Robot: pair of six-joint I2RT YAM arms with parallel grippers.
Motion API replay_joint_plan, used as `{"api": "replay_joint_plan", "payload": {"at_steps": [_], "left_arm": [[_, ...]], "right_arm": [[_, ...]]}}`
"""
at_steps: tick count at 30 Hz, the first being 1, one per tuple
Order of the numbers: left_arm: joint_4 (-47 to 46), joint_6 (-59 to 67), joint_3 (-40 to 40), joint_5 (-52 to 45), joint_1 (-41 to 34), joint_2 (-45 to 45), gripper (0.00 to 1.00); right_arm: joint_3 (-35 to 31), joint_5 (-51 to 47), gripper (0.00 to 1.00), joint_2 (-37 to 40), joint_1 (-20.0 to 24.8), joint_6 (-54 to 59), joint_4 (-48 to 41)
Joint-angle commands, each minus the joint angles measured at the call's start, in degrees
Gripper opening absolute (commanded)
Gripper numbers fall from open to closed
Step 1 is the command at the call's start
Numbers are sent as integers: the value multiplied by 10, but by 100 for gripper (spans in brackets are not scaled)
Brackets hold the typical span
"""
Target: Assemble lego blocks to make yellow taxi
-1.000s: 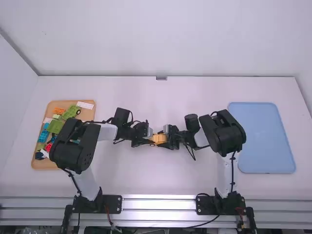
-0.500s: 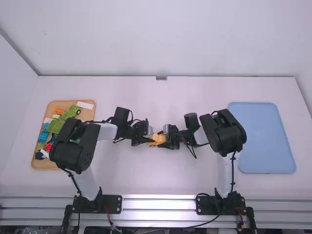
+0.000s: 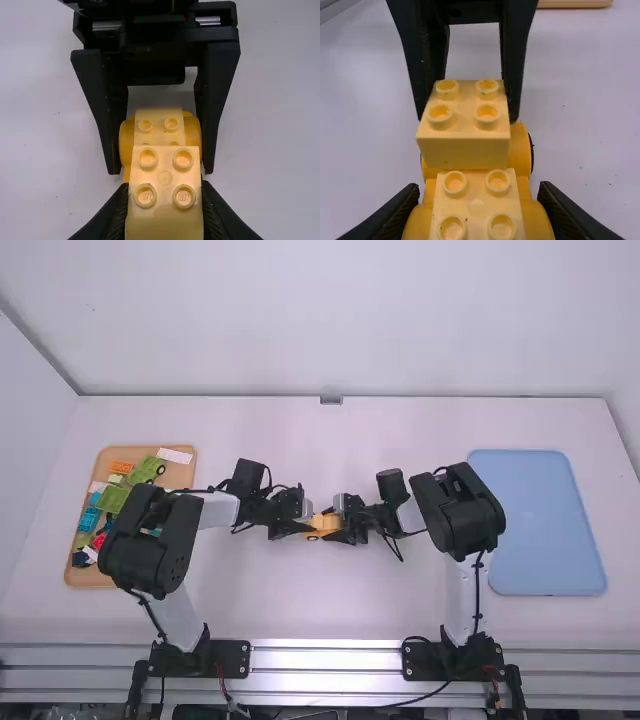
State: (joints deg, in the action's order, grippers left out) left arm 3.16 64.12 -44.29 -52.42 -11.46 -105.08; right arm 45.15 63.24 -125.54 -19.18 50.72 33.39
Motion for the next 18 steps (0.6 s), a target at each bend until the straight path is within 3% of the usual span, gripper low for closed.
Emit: {"api": "replay_joint_plan", "payload": {"at_steps": [1,6,12,18], "left_arm": [[-8,8,1,-8,-3,14,8],[-6,-3,1,26,9,12,5],[-5,-2,1,-6,7,8,11],[19,-17,2,-5,-5,-17,7]], "right_arm": [[-2,-32,46,-9,-3,-7,-9],[-2,-33,46,-9,-3,-7,-12],[-2,-33,47,-9,-3,-7,-8],[-2,-32,48,-9,-3,-7,-8]]}}
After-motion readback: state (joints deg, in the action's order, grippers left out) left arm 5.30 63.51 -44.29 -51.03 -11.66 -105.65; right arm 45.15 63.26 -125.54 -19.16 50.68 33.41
